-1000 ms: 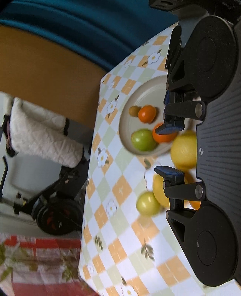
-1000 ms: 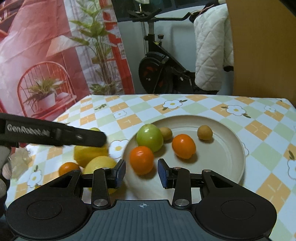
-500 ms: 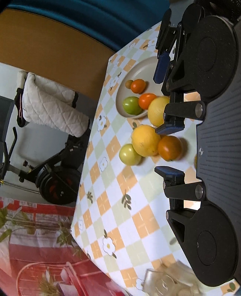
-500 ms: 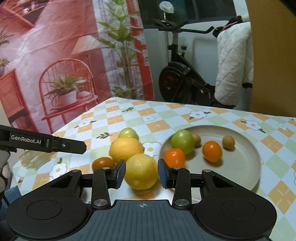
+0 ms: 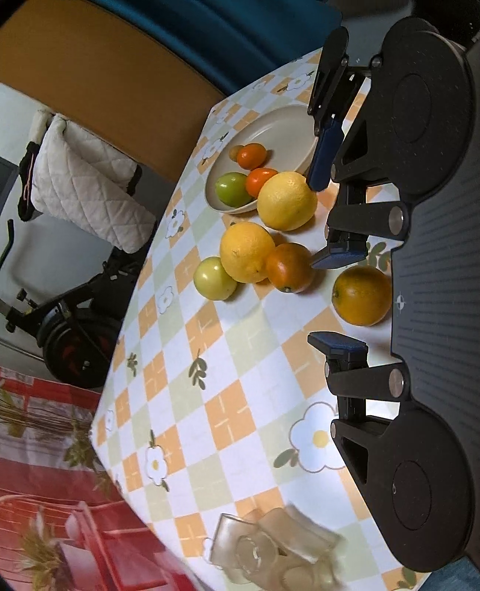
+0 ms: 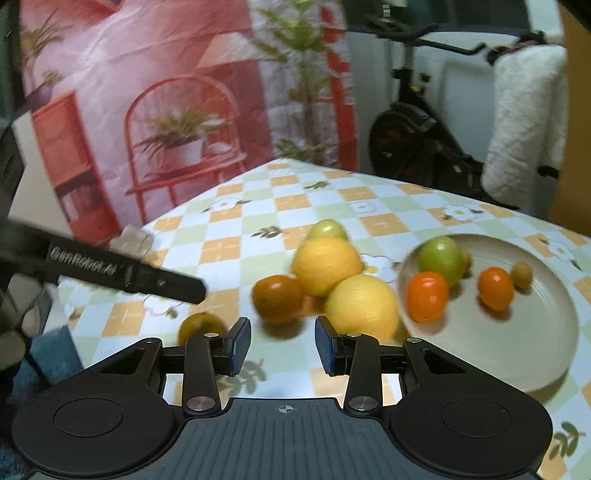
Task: Organize fruits
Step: 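Move the left tool down to a larger orange beside the lemons, then close the left tool on the larger orange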
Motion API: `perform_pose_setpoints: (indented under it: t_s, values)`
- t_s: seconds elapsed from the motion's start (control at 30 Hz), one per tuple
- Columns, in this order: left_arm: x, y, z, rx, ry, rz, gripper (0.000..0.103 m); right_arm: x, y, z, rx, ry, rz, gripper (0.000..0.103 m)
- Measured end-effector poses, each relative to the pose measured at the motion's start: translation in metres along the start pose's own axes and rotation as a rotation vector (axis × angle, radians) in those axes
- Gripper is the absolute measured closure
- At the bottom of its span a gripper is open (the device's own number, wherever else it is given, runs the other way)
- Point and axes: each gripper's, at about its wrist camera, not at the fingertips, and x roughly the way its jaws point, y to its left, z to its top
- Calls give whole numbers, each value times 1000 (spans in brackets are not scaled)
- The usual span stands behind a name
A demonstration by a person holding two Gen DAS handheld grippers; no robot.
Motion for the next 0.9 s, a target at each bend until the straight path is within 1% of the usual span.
perform_pose_setpoints:
  t_s: [0.17,0.3,0.47,0.57,0.73,0.9]
  values:
    - [1,2,-5,-13,12,-12,64,10,22,4,-86,46,51,66]
    - [0,5,-6,-30,14,-23,64,19,37,6,-129,85,81,66]
    - [5,5,-10,-32,42,-44,64,31,47,6,-179,125,106,66]
    - [7,4,-12,-26,53,-51,64,37,49,7,-188,141,112,66]
    - [12,3,-14,-10,61,-37,63,44,49,6,-186,149,125,64]
    - [17,2,-16,-2,78,-36,59,50,49,3,-183,164,123,64]
